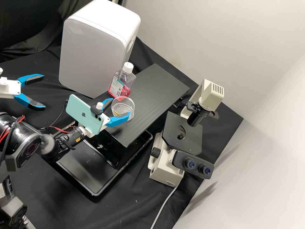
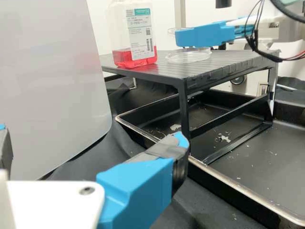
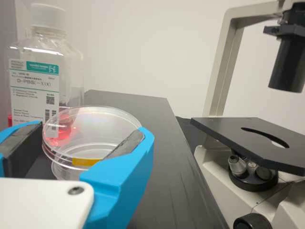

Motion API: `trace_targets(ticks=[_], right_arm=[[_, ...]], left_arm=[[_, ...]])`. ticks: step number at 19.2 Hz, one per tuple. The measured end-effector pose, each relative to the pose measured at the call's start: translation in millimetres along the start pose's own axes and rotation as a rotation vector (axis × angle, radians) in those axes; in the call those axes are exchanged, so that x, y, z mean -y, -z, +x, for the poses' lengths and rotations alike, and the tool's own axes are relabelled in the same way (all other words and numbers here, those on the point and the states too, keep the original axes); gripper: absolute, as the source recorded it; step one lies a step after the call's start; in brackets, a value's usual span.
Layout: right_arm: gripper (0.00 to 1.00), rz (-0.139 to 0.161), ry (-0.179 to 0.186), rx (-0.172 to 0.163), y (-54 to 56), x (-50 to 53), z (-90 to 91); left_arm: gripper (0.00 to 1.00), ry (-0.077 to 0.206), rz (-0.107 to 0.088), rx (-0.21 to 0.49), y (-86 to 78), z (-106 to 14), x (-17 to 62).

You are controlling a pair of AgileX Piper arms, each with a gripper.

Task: Place the lid on the petri dish

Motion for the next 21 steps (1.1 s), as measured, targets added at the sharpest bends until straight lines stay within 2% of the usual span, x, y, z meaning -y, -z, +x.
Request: trace_targets(ticks=[6, 10, 21], right_arm=[[0.00, 0.002, 0.003, 0.017, -2.7, 2.4, 1.1], [0.00, -0.004, 0.014, 0.041, -9.0, 6.0, 2.5], [0.00, -0.021, 0.036, 0.048, -10.5, 13.4, 3.6]], left_arm=[[1.00, 0.000, 0.000, 0.000, 0.0, 0.0, 0.0], [1.00, 0.014, 0.000, -0.002, 0.4, 0.8, 2.8], [1.00, 0.014, 0.000, -0.002, 0.4, 0.8, 2.8]])
